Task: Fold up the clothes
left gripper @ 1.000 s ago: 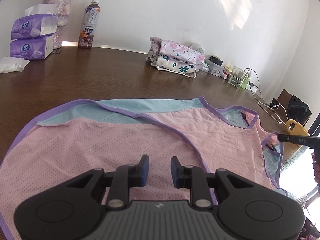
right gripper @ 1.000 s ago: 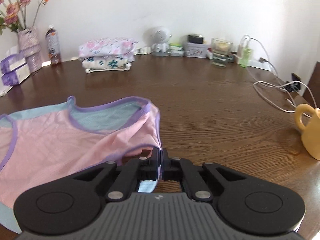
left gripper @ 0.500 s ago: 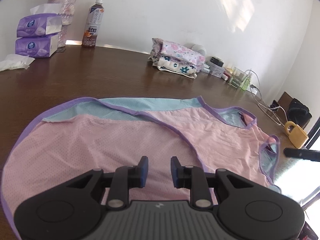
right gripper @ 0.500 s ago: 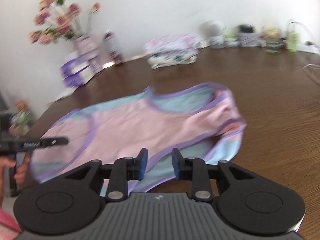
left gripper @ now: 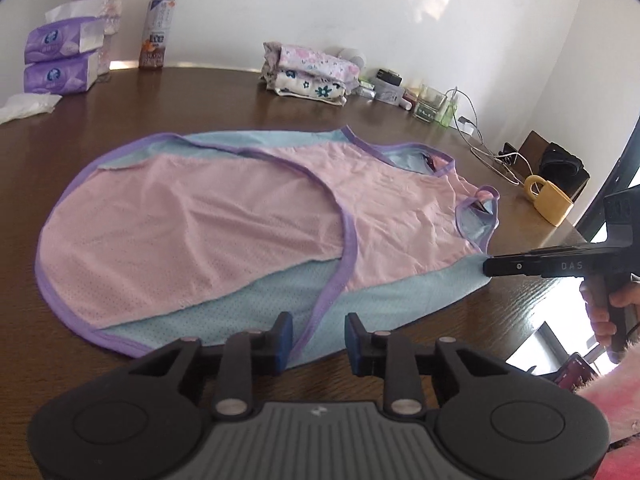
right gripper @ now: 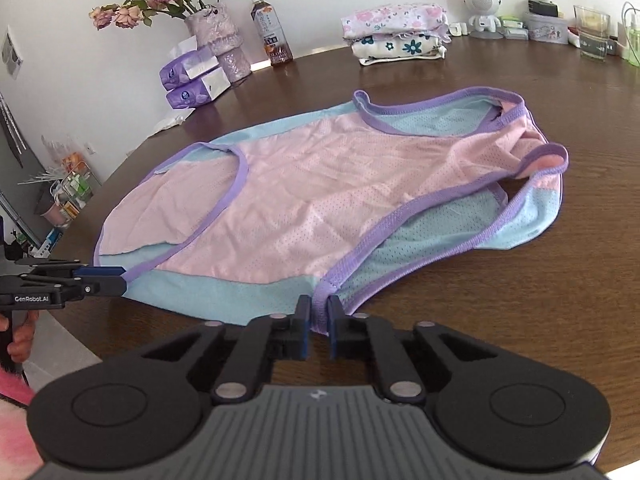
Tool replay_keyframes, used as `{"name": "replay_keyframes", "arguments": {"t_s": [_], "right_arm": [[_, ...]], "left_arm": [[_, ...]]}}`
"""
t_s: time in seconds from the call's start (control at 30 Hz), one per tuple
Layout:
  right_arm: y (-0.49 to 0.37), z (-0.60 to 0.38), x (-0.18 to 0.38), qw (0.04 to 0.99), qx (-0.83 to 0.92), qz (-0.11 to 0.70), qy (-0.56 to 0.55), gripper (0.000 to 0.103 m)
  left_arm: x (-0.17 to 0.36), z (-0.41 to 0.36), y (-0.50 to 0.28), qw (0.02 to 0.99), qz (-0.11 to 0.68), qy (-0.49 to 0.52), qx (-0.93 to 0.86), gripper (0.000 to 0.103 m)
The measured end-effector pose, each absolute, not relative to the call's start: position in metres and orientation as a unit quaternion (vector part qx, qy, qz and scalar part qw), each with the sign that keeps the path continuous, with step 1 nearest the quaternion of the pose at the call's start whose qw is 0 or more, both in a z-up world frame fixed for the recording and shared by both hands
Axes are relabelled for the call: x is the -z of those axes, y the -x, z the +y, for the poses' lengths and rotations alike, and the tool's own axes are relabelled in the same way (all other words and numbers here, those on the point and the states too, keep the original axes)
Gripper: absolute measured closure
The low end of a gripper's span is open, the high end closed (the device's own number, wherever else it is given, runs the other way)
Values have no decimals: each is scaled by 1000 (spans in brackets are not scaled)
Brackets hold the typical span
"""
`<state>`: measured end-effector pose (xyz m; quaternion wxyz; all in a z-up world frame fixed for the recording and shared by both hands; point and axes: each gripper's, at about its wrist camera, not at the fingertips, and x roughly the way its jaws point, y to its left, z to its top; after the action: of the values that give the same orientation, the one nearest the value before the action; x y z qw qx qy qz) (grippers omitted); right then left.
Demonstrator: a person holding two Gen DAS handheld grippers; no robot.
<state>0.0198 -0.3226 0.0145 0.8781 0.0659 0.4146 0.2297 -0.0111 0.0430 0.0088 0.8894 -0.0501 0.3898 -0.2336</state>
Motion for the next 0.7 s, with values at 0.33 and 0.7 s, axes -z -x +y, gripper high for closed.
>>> {"name": "replay_keyframes", "arguments": {"t_s": [0.33,0.7], "right_arm": [[-17,-345,-31,915,-155,365,-70,79],[-52,-365,-38,952,0,306,28,65]], "left_arm": [[-10,58,24,886,396,79,228,86],[-28,88,-29,933,335,108,78,68]]}}
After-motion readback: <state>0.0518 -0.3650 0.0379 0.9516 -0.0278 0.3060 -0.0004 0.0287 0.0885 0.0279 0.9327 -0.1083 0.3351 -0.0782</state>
